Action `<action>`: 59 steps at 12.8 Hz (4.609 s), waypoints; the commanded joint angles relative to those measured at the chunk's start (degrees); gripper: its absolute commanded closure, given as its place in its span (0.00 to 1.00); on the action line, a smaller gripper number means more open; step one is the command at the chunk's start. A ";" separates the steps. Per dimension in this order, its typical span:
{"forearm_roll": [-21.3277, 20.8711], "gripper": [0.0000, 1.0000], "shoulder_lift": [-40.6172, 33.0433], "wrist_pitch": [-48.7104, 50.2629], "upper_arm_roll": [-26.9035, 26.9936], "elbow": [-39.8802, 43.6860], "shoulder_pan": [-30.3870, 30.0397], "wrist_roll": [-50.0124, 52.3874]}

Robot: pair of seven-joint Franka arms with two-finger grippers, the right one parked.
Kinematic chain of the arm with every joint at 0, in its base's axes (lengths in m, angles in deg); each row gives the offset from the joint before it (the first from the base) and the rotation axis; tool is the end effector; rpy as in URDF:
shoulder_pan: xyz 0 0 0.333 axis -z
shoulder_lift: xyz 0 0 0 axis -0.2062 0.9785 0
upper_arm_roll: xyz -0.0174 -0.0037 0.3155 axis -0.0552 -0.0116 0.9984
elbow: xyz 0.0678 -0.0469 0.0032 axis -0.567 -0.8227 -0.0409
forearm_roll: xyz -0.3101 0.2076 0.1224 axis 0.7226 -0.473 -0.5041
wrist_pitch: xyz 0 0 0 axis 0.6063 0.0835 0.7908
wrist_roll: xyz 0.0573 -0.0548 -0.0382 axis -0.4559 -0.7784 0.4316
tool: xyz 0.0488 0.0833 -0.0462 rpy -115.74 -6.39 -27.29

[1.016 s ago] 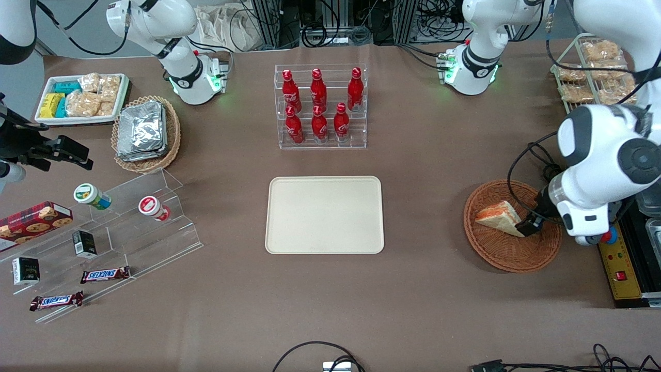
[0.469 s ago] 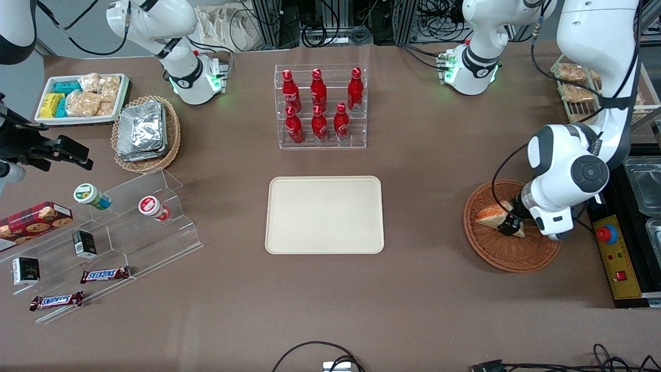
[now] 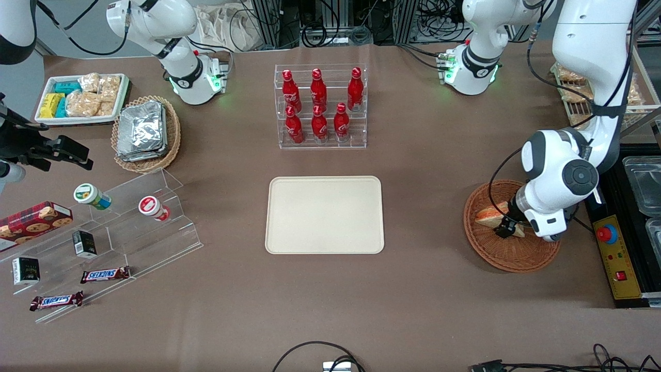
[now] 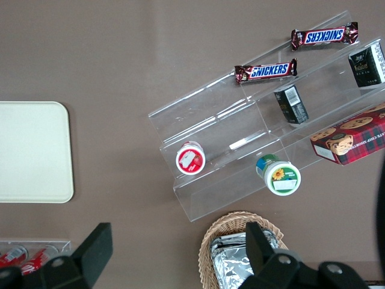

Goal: Place sandwich from basket to tray
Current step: 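Lower the left gripper and close it on the wrapped sandwich, then lift the sandwich out of the basket and carry it toward the tray, then lower the sandwich onto the cream tray and open the left gripper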

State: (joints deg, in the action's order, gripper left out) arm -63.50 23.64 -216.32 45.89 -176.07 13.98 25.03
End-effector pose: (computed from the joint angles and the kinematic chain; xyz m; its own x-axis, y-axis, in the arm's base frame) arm 0.5845 -0.0277 0.2542 0.5256 0.8504 -0.0243 0.8497 -0.5262 -0.0340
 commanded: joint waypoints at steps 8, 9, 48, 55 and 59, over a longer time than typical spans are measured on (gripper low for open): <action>-0.34 1.00 -0.37 0.47 -0.08 -0.49 -0.15 -0.57; -0.52 1.00 -0.89 2.22 -0.08 -0.32 -0.15 -1.44; -21.09 1.00 18.17 15.42 -26.53 29.65 15.40 -18.86; -21.09 1.00 20.64 11.47 -24.16 28.16 16.90 -18.59; -21.00 0.30 20.64 10.50 -23.89 27.81 16.90 -18.33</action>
State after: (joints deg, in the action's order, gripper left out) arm -83.51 44.81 -204.16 21.12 -147.40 29.90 5.24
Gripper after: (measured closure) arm 0.665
